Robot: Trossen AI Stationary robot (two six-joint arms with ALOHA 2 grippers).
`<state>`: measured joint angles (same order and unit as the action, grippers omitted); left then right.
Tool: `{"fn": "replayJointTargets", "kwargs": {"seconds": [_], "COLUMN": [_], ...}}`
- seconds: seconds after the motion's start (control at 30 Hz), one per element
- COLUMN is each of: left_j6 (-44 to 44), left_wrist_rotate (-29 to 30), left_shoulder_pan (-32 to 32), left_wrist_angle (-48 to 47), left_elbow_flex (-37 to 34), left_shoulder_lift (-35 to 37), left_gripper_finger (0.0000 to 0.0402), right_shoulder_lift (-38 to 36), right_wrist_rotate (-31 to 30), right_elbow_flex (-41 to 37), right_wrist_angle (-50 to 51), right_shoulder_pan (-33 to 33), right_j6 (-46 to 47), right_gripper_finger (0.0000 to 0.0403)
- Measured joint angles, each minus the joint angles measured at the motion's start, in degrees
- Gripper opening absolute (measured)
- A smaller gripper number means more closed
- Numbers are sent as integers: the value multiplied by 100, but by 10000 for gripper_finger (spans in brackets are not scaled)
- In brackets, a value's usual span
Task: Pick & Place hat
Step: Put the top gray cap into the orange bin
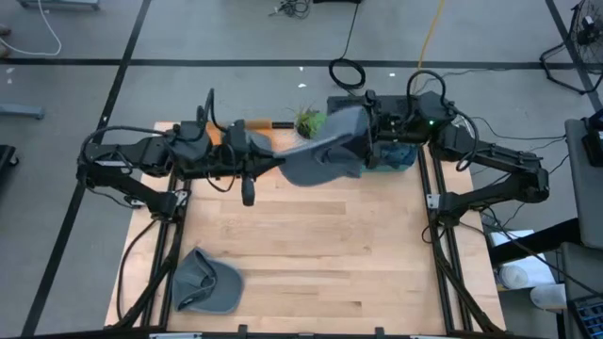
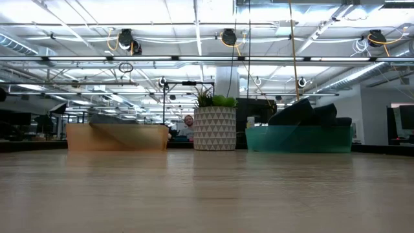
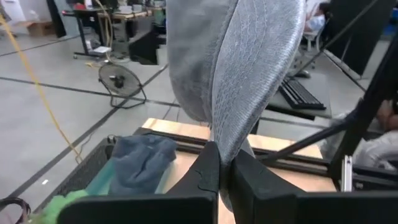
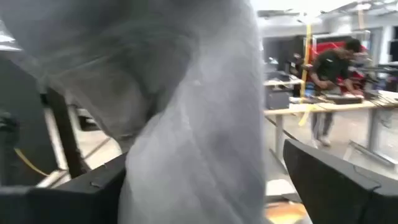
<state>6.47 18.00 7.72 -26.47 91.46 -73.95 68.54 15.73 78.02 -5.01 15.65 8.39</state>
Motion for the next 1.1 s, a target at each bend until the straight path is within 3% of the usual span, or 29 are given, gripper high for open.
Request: {"fn": "replayJointTargets", "kwargs": {"seconds": [0.17,0.4,0.73,0.93,1.03,1.1], "left_j6": [-113,-111,224,34,-348,-715], "left_wrist_rotate": [3,37,734,1161,1290,1314], "left_shoulder_pan": [1,2,7,1,3,3], "left_wrist_angle": [316,295,134,466,955,1341], "left_elbow_flex": [2,-2,-2,-2,-2,-2], "left_shoulder_lift": [-68,-77,-16,46,44,50], "left_gripper_finger": [10,10,10,10,10,10], "right_shoulder_lift": [179,238,-224,-564,-691,-731], "right_wrist_rotate": [-522,-702,-729,-1421,-1988,-2041], "right_elbow_flex": [-2,-2,-2,-2,-2,-2], "right_wrist_angle": [-85,-81,-86,-77,-48,-40], "right_shoulder_pan": [-156,-261,-263,-263,-263,-259], "right_j6": [-275,-767,-913,-911,-814,-641], "right_gripper_finger": [334,334,334,334,334,334]}}
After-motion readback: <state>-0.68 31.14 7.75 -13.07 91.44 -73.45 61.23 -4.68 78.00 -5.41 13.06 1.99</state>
